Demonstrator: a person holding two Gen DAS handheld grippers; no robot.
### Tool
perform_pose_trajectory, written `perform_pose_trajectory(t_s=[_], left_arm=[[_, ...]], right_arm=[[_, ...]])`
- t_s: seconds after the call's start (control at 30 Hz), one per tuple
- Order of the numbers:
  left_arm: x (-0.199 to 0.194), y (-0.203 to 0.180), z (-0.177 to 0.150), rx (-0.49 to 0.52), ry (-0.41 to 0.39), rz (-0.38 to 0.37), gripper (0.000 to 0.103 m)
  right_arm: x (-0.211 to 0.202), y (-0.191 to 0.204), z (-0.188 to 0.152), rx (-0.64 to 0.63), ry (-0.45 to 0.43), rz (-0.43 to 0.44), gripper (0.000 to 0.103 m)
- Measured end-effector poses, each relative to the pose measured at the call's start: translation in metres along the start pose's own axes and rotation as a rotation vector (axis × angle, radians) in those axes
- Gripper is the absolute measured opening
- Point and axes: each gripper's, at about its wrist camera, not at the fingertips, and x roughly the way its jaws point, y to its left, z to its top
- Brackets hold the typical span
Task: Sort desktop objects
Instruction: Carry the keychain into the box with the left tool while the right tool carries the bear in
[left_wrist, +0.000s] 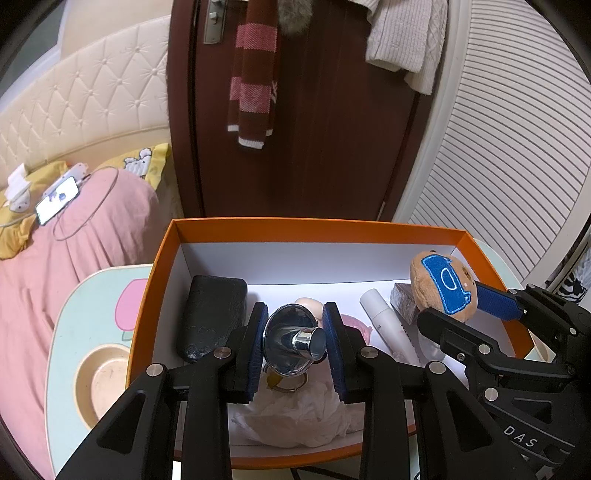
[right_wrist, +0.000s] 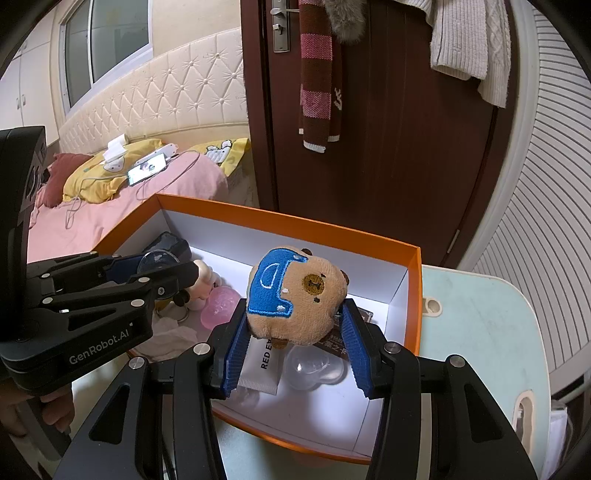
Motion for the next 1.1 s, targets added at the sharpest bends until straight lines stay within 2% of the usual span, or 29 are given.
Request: perform_pose_trajectory(t_s=[1.1], left_arm=[[-0.0001, 0.0052, 0.0004, 0.014, 0.003, -0.007, 0.029]], right_arm=[[0.0015, -0.0016, 0.0005, -0.002, 0.005, 0.0, 0.049]])
